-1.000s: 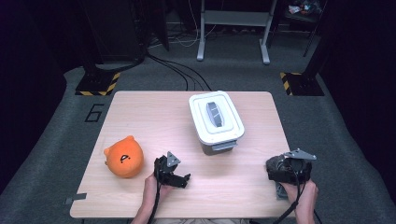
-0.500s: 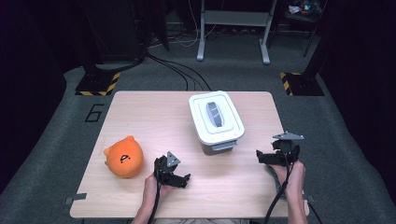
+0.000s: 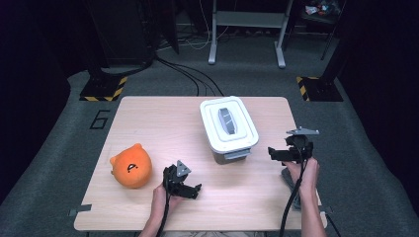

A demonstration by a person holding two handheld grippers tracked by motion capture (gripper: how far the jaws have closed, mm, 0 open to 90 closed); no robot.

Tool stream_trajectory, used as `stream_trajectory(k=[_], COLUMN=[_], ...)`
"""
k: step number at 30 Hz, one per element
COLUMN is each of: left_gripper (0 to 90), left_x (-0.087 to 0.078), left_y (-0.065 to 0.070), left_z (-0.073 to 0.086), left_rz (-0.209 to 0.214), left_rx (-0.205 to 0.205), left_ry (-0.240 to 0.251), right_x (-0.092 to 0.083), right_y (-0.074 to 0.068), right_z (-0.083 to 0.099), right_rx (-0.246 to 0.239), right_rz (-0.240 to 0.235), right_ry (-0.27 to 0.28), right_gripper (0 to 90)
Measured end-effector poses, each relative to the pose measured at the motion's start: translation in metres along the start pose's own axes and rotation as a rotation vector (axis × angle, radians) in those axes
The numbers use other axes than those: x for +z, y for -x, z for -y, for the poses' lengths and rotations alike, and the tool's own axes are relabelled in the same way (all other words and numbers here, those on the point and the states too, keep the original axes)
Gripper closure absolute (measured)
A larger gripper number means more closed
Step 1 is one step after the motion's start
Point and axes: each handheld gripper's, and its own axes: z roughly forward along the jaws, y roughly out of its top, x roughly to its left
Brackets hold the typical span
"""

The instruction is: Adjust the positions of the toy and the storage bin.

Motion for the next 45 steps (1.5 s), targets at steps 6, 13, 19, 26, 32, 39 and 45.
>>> stream_trajectory(k=[6, 13, 19, 26, 32, 39, 45], left_gripper=[0.9, 0.9, 1.0, 1.0, 0.9, 1.0, 0.9], left_x=[0.0, 0.0, 0.0, 0.0, 0.0, 0.0, -0.001], left_y=[0.0, 0.0, 0.0, -0.001, 0.0, 0.0, 0.0], left_z=[0.0, 0.0, 0.0, 0.0, 0.0, 0.0, 0.0], left_rz=[0.001, 0.009, 0.006, 0.006, 0.009, 0.01, 0.013], left_rx=[-0.002, -0.006, -0.001, -0.001, -0.007, -0.003, -0.006], left_ry=[0.0, -0.003, -0.003, -0.003, -0.003, -0.005, -0.007], right_x=[0.004, 0.003, 0.004, 0.019, 0.034, 0.047, 0.053], right_y=[0.0, -0.011, -0.03, -0.057, -0.078, -0.102, -0.124], right_z=[-0.017, -0.038, -0.057, -0.071, -0.078, -0.085, -0.094], right_rx=[-0.006, -0.033, -0.073, -0.121, -0.146, -0.192, -0.244], right_rz=[-0.009, -0.029, -0.068, -0.106, -0.134, -0.151, -0.112], right_ry=[0.011, 0.039, 0.063, 0.065, 0.043, 0.054, 0.077], right_gripper=[0.0, 0.0, 0.0, 0.0, 2.3, 15.5, 27.7])
